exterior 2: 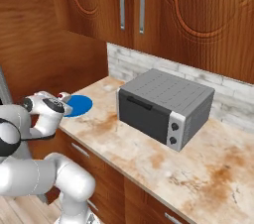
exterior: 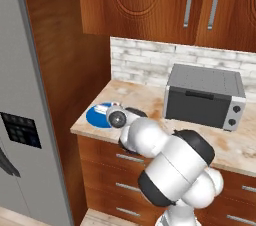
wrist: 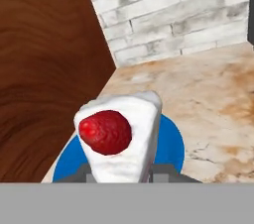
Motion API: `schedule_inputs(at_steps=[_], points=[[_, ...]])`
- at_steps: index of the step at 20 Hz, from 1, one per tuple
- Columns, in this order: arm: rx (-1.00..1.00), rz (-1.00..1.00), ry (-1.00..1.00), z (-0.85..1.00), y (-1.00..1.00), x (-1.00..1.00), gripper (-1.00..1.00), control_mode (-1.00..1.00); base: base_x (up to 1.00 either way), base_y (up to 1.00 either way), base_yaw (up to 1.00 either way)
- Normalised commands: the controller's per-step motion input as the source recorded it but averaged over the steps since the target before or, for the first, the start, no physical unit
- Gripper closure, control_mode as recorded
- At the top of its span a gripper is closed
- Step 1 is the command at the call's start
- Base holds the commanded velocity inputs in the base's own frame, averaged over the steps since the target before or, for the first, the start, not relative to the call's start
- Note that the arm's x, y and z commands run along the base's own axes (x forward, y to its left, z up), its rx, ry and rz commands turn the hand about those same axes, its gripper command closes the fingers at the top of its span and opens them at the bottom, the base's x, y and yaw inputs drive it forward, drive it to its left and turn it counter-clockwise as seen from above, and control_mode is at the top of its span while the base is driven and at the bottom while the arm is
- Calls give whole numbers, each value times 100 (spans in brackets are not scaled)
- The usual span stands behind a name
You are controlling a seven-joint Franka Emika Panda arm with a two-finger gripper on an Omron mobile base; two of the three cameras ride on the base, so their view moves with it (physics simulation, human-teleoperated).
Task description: Take the baked cake out of the oven and place it on the plate for cooling. Then close the oven door.
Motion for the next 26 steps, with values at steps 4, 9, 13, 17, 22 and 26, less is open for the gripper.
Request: schedule_inputs(at_steps=[4,9,13,17,22,26], points=[[0,8,10,-25,36,35,100,-100,0,0,0],[0,7,11,-37,38,37,100,-100,0,0,0],[0,7,8,-50,17,44,100,-100,0,0,0],[0,4,3,-69,1,44,100,-100,0,0,0],[-5,3,5,-93,5,32,100,-100,0,0,0],[-7,2,5,-97,12,33,100,-100,0,0,0]])
